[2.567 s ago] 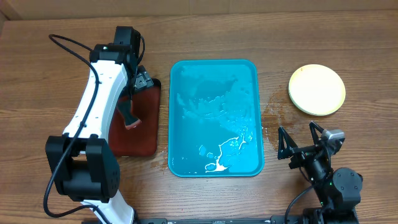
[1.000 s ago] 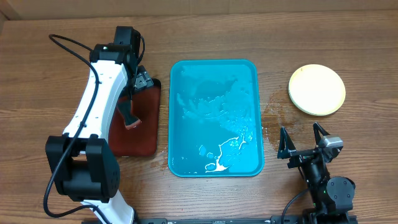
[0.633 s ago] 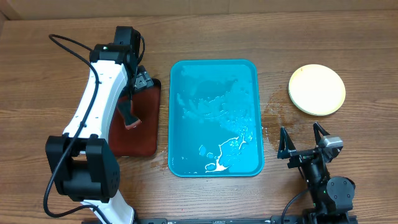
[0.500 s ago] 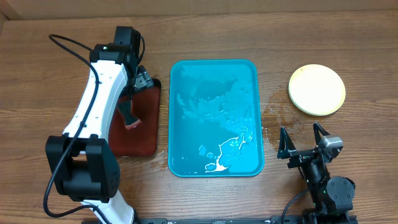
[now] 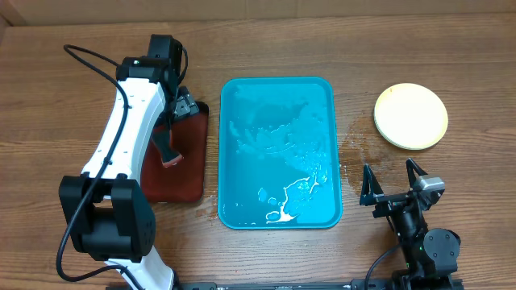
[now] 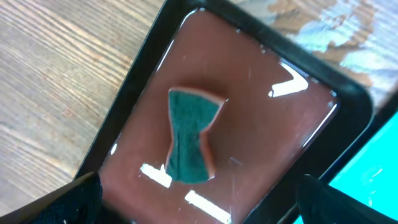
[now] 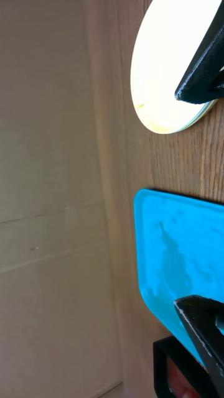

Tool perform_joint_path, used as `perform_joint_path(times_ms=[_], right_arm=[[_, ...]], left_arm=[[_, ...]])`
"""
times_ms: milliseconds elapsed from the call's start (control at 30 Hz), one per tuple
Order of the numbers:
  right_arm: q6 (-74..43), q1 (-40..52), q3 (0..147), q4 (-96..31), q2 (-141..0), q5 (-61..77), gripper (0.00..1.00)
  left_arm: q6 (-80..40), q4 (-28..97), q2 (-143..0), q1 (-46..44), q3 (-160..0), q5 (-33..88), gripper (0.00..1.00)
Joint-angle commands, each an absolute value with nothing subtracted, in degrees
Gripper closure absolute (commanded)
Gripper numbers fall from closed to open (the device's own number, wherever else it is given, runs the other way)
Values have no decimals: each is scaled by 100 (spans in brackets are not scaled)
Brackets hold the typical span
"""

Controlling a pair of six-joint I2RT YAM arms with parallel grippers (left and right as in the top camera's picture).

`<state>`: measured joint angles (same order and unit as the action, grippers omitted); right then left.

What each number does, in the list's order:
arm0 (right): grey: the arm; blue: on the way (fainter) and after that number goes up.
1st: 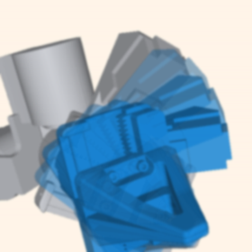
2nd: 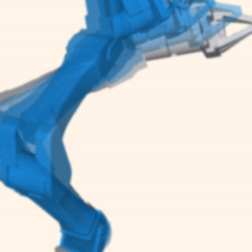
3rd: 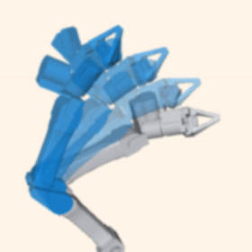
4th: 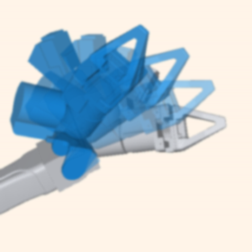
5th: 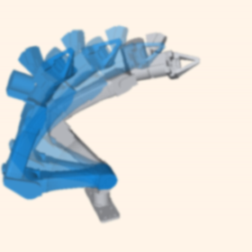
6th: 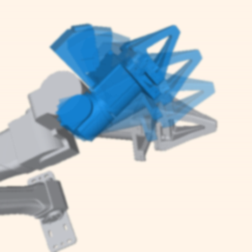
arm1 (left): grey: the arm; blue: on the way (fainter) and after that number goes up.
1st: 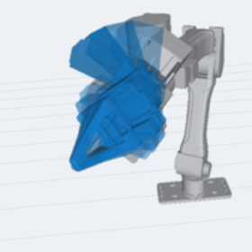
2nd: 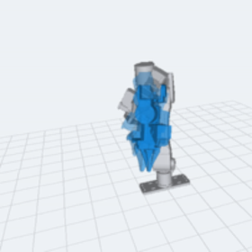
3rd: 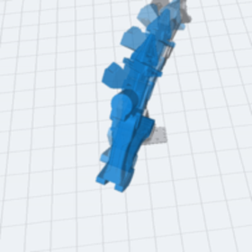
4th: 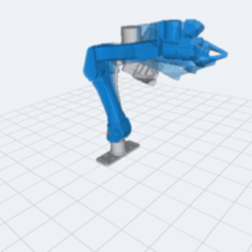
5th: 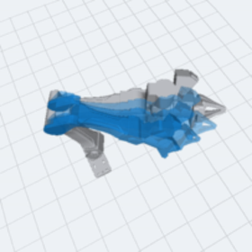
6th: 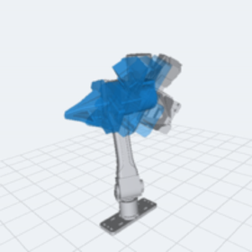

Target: Clean dirty plates on tray and stack at the side

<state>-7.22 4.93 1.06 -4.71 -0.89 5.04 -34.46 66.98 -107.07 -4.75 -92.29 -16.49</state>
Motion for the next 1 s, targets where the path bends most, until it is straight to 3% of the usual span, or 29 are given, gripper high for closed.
perform_joint_path(times_ms=[0,333,633,967], right_arm=[[-681,519,47,-451,-16,434,0],[-679,519,47,-451,-16,434,0],[-681,519,47,-451,-16,434,0],[-679,519,47,-451,-16,434,0]], left_arm=[[-3334,6665,-10691,-443,-9314,-1710,0],[-1863,5354,-9142,-517,-8458,-1310,0],[-644,4088,-7196,-517,-6504,-687,0],[-172,2338,-4244,-375,-4060,-657,0]])
